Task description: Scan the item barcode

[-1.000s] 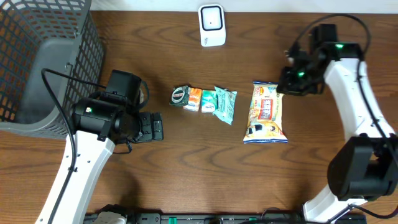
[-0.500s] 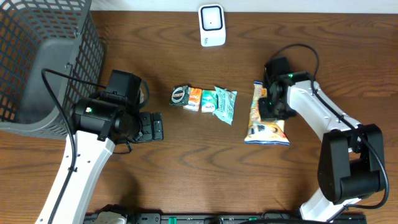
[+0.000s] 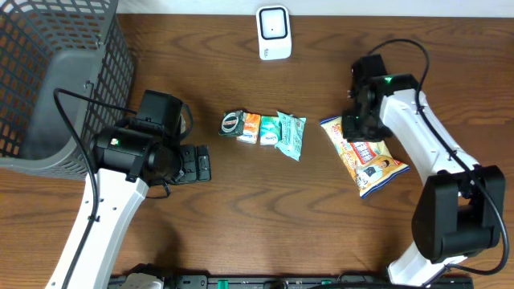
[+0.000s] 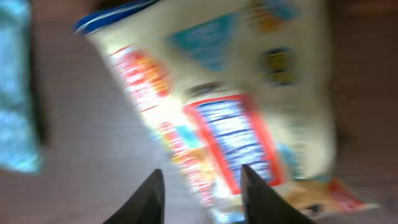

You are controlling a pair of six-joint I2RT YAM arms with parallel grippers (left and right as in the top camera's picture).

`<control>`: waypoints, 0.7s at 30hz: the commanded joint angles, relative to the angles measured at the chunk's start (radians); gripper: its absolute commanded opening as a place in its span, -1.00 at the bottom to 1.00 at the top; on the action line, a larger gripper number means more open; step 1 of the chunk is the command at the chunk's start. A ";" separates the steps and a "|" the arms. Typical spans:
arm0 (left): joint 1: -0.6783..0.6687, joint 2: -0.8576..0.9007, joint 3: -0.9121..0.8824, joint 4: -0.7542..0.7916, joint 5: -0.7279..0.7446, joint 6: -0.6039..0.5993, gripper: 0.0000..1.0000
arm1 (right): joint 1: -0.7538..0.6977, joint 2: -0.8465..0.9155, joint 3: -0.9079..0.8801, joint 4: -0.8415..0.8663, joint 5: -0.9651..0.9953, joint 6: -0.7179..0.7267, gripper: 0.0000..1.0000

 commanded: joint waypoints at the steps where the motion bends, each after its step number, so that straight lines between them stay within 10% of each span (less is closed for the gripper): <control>1: 0.004 0.003 -0.005 -0.003 0.009 -0.008 0.96 | 0.063 -0.003 -0.015 -0.005 -0.059 -0.053 -0.22; 21: 0.004 0.003 -0.005 -0.003 0.009 -0.009 0.96 | 0.179 -0.002 -0.371 0.399 0.350 -0.056 0.34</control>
